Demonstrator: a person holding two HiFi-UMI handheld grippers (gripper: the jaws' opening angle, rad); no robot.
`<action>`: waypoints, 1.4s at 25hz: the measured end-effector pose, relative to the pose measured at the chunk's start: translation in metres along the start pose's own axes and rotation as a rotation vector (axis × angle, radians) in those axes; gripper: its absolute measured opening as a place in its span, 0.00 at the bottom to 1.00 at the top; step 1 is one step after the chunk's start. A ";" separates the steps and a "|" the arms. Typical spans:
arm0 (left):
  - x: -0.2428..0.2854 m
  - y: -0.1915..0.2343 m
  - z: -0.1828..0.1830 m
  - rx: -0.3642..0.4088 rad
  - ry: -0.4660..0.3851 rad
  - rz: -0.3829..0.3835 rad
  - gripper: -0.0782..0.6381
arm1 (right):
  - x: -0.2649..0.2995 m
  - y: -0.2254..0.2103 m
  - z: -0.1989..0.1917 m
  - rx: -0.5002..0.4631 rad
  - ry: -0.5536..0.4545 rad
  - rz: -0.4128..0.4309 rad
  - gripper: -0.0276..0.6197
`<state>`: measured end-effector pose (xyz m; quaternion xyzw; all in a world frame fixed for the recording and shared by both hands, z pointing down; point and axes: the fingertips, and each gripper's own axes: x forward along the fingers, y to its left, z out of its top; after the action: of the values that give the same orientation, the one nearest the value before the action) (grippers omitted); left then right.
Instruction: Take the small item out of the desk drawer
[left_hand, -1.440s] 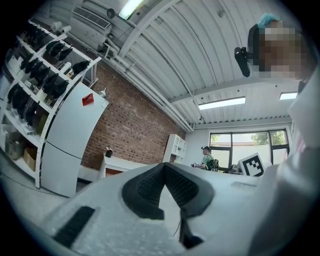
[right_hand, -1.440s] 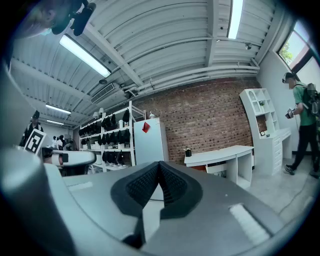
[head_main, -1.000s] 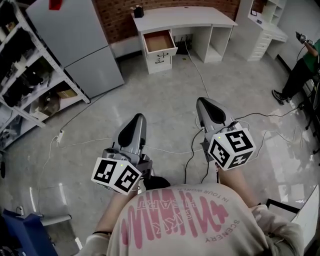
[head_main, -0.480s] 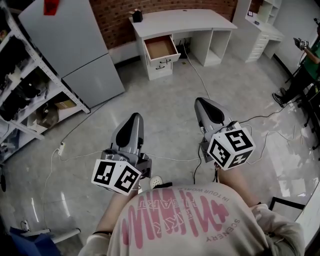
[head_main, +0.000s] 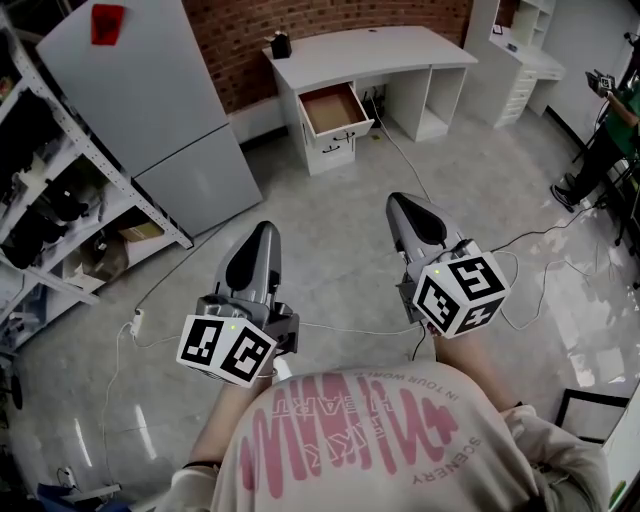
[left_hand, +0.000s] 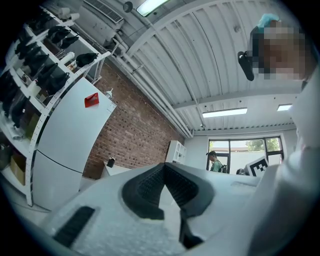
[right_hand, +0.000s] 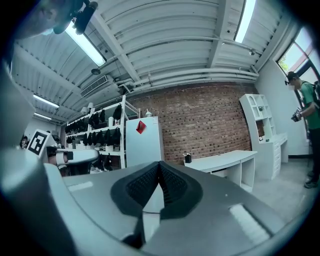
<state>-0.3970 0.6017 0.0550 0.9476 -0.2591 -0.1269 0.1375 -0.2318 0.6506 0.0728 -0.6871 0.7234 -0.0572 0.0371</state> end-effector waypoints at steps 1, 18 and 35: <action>0.001 0.004 0.002 0.000 0.001 -0.007 0.11 | 0.003 0.002 0.000 -0.001 -0.003 -0.006 0.06; 0.014 0.044 -0.043 -0.088 0.105 -0.012 0.11 | 0.041 -0.004 -0.046 0.039 0.111 -0.024 0.06; 0.155 0.089 -0.049 -0.069 0.070 -0.005 0.11 | 0.158 -0.102 -0.029 0.029 0.099 0.032 0.06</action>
<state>-0.2932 0.4557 0.1036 0.9467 -0.2472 -0.1028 0.1789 -0.1427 0.4886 0.1191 -0.6710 0.7345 -0.1008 0.0121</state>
